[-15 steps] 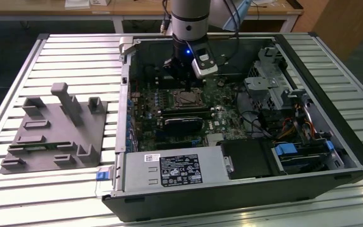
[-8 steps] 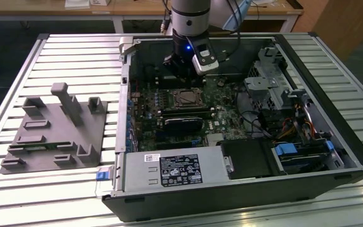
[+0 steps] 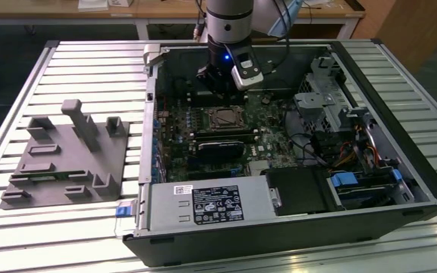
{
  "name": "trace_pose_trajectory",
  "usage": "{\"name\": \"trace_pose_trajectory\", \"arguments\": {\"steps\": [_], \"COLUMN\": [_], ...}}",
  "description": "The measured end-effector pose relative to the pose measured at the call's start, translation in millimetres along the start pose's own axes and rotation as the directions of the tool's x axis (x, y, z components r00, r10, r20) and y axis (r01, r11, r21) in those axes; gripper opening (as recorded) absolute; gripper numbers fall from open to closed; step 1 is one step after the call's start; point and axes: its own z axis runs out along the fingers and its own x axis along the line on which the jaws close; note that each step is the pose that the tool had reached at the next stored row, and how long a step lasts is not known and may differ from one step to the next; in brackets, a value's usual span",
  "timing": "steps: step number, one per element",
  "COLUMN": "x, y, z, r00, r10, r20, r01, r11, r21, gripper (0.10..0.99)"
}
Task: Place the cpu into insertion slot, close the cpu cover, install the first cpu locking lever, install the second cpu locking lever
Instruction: 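Install the second cpu locking lever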
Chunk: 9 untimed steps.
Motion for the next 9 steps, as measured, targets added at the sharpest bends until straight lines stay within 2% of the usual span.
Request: {"name": "trace_pose_trajectory", "arguments": {"steps": [9], "x": [-1.1], "y": [-4.7], "z": [-0.1], "r00": [1.0], "r10": [0.0], "r20": [0.0003], "r01": [0.0], "r11": [1.0], "r21": [0.001], "gripper": [0.106]}}
